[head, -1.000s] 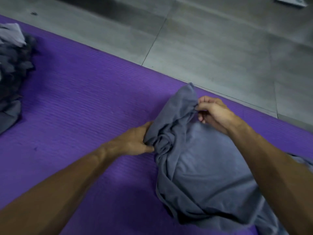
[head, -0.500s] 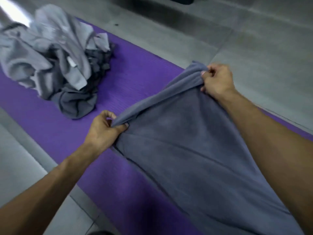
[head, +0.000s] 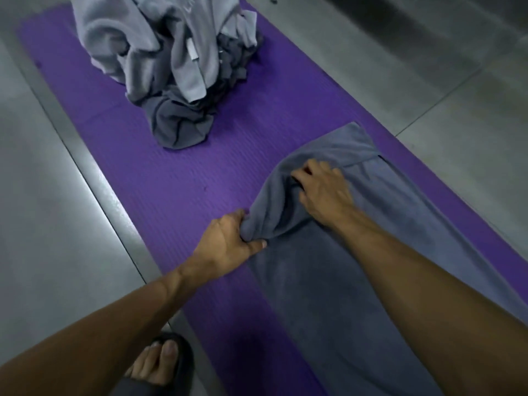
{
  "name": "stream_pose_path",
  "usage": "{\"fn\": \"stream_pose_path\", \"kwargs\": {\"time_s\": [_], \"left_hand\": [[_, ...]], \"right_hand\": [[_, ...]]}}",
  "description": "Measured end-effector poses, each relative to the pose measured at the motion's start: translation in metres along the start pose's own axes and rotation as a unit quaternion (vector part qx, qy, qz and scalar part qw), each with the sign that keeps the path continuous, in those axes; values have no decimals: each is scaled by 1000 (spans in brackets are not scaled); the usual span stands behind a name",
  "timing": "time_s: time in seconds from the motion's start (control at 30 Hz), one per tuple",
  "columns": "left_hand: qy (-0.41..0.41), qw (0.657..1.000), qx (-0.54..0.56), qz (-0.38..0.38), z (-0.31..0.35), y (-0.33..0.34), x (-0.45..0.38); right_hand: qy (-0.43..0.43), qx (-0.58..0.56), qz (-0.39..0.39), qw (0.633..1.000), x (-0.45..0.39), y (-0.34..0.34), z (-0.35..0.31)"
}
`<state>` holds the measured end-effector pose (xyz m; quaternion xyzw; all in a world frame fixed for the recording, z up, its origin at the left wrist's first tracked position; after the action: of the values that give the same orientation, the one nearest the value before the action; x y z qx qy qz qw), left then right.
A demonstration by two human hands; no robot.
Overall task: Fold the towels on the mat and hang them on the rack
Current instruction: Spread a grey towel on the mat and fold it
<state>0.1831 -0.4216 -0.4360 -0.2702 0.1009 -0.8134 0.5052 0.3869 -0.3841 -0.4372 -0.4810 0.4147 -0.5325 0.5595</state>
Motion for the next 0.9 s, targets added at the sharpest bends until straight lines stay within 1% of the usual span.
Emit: {"fn": "stream_pose_path", "kwargs": {"time_s": [0.03, 0.07, 0.13, 0.2, 0.23, 0.27, 0.3, 0.33, 0.37, 0.4, 0.43, 0.47, 0.5, 0.53, 0.63, 0.7, 0.77, 0.8, 0.87, 0.9], "left_hand": [[-39, 994, 104, 4, 0, -3, -3], [-67, 978, 196, 15, 2, -6, -3], [-109, 939, 323, 44, 2, -11, -2], [-157, 898, 405, 65, -6, -18, -2], [-182, 881, 430, 72, -12, -23, -2], [-205, 870, 442, 72, -18, -27, -1], [-223, 870, 435, 66, -23, -28, 0], [-236, 879, 410, 59, -25, -28, 0], [-242, 891, 379, 58, -28, -26, -2], [-241, 901, 355, 65, -29, -23, -6], [-235, 904, 348, 82, -30, -21, -11], [-227, 903, 351, 100, -28, -19, -16], [-215, 900, 361, 114, -27, -17, -21], [-206, 898, 371, 118, -26, -16, -26], [-175, 892, 404, 101, -20, -12, -32], [-134, 910, 378, 104, -17, -24, -26], [-108, 926, 333, 141, -27, -48, -16], [-111, 927, 317, 165, -36, -62, -11], [-124, 917, 310, 217, -53, -93, -5], [-119, 915, 304, 236, -59, -106, -5]], "right_hand": [[6, -7, -3, 1000, -6, 3, 2], [19, -30, -3, 999, -11, 4, 5], [44, -90, 17, 995, -16, 1, 8], [66, -146, 68, 985, -10, -13, 15], [62, -159, 81, 982, -2, -18, 20], [43, -156, 67, 985, 10, -20, 26], [10, -139, 25, 990, 22, -18, 33], [-22, -116, -46, 992, 33, -13, 40], [-35, -105, -117, 987, 41, -5, 49], [-26, -105, -147, 983, 40, -3, 56], [1, -114, -128, 985, 29, -7, 60], [24, -119, -80, 989, 13, -12, 62], [30, -114, -38, 992, -3, -15, 61], [19, -94, -32, 995, -20, -18, 55], [-30, 33, -138, 989, -47, -2, 39], [-20, 71, -149, 986, -51, 2, 34], [15, 41, -120, 992, -59, -4, 28], [36, 13, -98, 994, -69, -9, 25], [65, -42, -40, 996, -96, -18, 12], [66, -66, -19, 995, -111, -20, 2]]}}
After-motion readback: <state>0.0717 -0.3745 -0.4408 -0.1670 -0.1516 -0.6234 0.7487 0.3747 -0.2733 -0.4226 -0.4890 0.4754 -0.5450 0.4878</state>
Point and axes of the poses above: each hand's wrist, its own x-axis away from the middle knuckle, its own y-axis out of the palm, z = x × y, the point moved 5 cm from there along -x, towards the middle knuckle, and after that the axes turned 15 degrees about x, right-handed, at the moved point
